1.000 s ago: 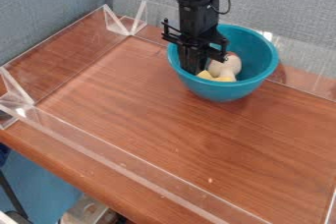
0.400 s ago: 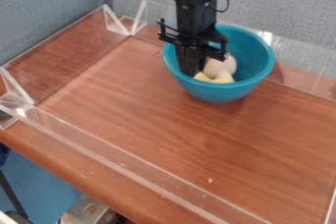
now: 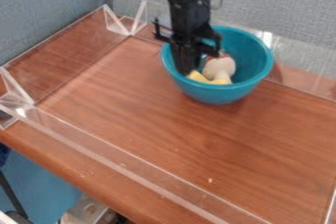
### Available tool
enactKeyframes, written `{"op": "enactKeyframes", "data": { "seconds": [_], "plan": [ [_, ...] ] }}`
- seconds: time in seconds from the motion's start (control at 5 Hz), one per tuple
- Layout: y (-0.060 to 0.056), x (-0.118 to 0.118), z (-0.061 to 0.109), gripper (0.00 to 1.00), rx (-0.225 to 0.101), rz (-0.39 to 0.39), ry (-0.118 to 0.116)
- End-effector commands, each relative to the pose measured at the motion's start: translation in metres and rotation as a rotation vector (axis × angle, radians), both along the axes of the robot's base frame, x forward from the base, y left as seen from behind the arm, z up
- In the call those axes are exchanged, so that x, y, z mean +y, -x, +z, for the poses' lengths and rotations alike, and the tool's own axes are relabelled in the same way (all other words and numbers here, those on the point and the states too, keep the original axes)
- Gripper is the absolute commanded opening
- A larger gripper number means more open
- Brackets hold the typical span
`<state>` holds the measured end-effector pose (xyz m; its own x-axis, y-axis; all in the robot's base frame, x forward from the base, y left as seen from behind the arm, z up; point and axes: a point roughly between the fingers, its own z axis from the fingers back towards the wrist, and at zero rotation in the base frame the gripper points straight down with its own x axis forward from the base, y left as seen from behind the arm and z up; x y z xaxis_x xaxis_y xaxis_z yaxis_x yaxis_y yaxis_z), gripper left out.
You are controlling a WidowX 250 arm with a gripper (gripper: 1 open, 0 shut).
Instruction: Remove the mushroom from the blue bowl and put it on the table
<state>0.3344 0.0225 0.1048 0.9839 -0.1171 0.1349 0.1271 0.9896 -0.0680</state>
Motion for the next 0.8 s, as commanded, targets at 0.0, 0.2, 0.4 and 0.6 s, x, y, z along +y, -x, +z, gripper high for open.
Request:
{"op": "enactKeyframes", "data": {
  "seconds": [0.0,0.2,0.4,0.6],
  "plan": [
    [0.006,0.036,0.041,0.0,-0.084,0.034,-0.012],
    [0.016,0.072,0.049,0.0,-0.082,0.074,-0.023],
    [-0.008,0.048,0.06,0.0,-0.102,0.013,-0.01],
    [-0.029,0.032,0.068,1.0,-0.122,-0.006,0.001]
  ]
}}
